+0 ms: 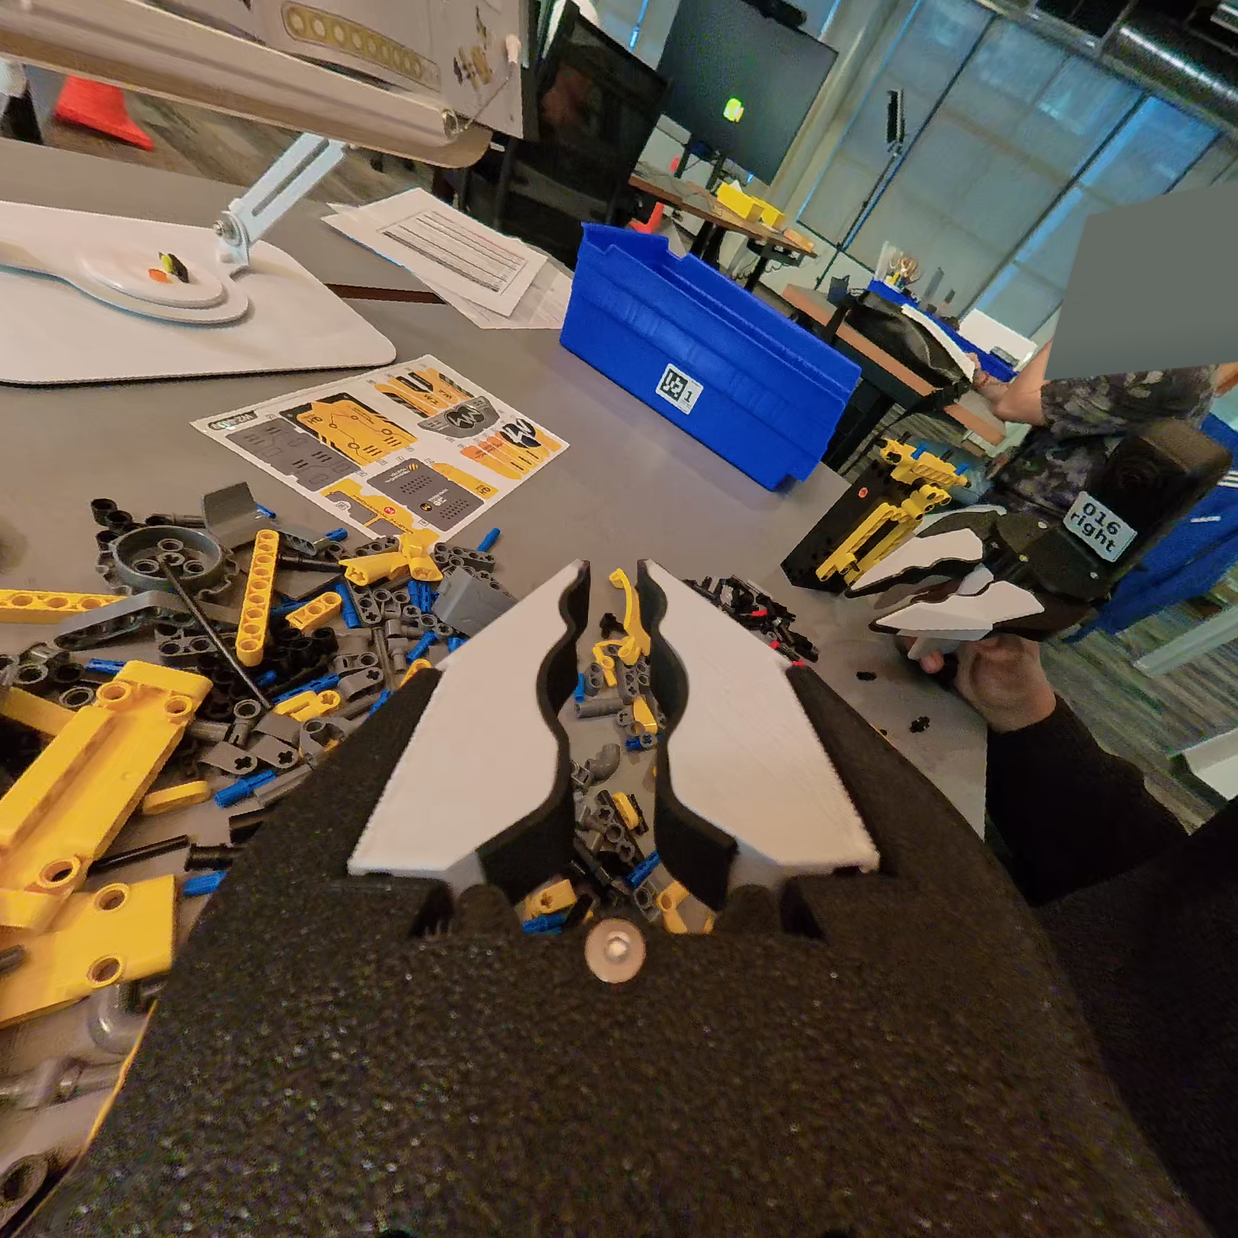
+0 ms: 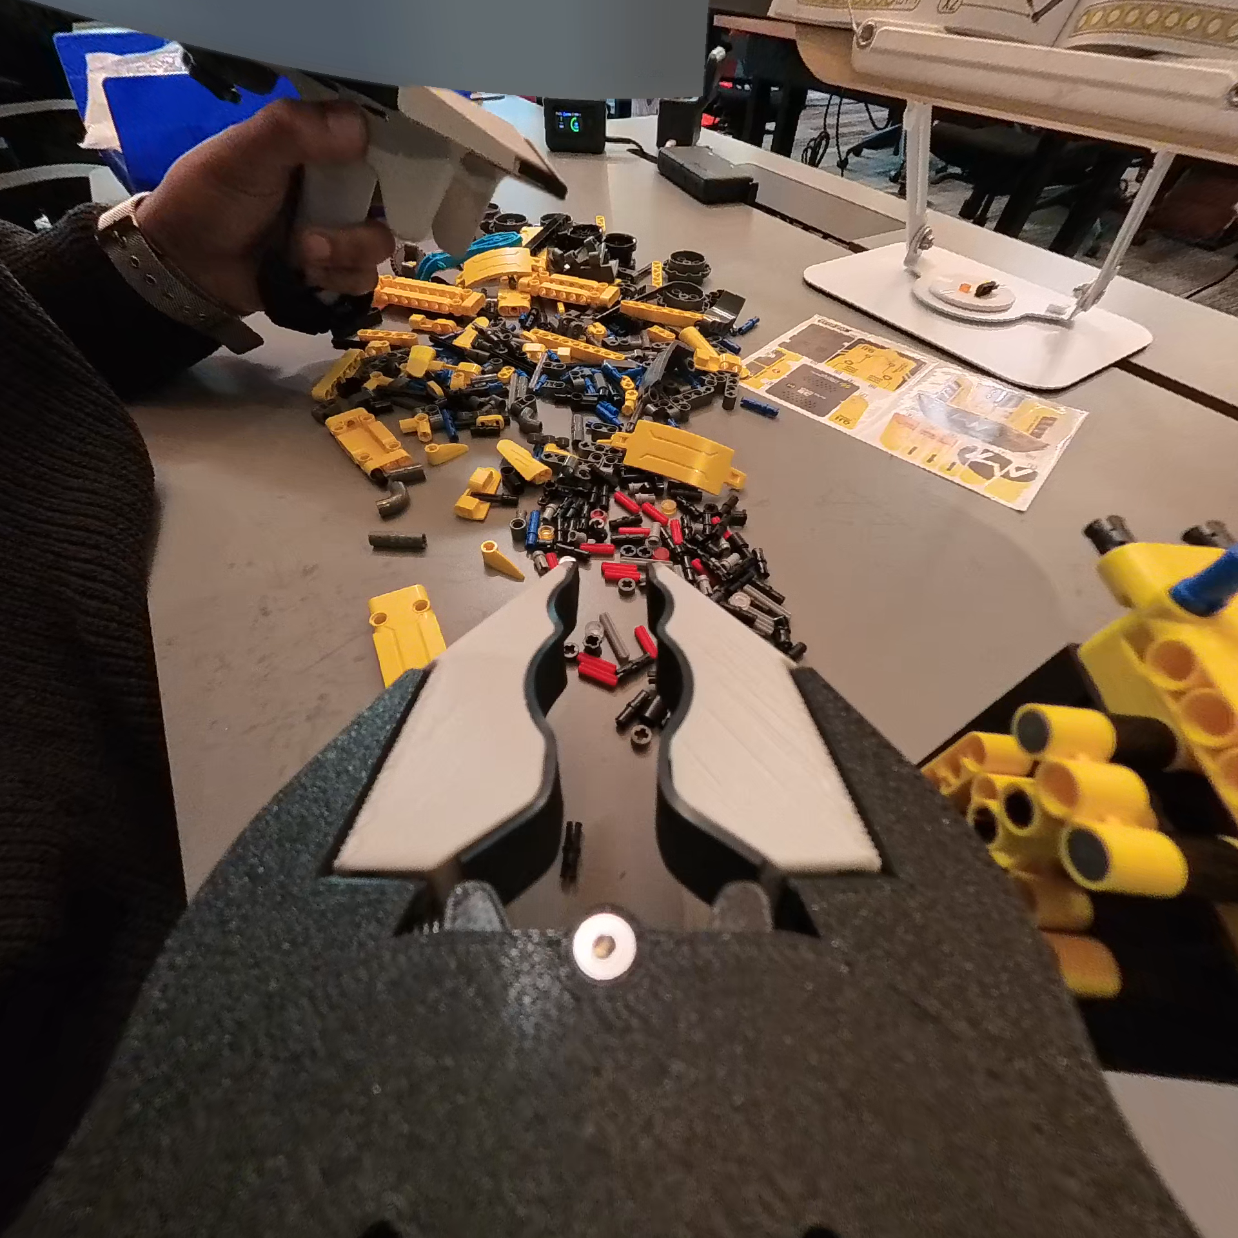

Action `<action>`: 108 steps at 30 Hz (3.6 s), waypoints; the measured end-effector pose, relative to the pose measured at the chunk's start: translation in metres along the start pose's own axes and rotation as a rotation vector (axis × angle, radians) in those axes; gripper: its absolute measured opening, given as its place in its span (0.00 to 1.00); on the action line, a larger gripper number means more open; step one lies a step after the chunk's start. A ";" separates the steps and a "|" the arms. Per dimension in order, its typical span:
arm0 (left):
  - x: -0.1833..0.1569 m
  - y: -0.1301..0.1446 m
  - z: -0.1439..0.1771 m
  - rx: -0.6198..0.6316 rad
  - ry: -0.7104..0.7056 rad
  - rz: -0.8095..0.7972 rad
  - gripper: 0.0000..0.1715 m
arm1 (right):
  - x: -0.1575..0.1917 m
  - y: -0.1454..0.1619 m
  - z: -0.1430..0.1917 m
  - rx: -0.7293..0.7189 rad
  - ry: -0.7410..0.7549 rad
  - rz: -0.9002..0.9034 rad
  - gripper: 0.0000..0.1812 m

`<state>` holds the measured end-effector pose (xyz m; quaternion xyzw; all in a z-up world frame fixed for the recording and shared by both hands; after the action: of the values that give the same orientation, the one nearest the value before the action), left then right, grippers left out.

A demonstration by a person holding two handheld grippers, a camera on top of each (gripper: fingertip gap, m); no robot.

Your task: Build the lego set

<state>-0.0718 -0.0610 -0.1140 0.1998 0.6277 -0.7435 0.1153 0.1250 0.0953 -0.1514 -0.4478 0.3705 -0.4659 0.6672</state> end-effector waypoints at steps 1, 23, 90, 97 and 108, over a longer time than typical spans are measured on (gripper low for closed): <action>0.001 -0.001 0.001 -0.005 -0.008 -0.005 0.08 | 0.000 0.000 0.000 -0.001 0.000 0.000 0.11; 0.084 -0.009 0.081 0.100 -0.451 -0.178 0.08 | -0.001 0.000 -0.001 0.006 -0.004 -0.009 0.11; 0.081 -0.009 0.073 0.080 -0.417 -0.216 0.09 | -0.017 0.007 -0.019 0.100 0.029 -0.031 0.11; 0.081 -0.011 0.075 0.070 -0.419 -0.215 0.09 | -0.018 0.006 -0.018 0.093 0.023 -0.045 0.11; 0.082 -0.009 0.074 0.077 -0.421 -0.215 0.09 | -0.020 0.005 -0.017 0.079 0.017 -0.058 0.10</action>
<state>-0.1602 -0.1250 -0.1320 -0.0232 0.5786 -0.8003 0.1559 0.1052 0.1104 -0.1597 -0.4277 0.3444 -0.5032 0.6673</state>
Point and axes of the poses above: each gripper's, where its closed fingertips meet, z back along the fingers, y out of its underside, x = y × z across the jaws, the point moved 4 cm from there along z, back along the fingers, and after that the axes turned 8 degrees about y, right-handed, at the moved point
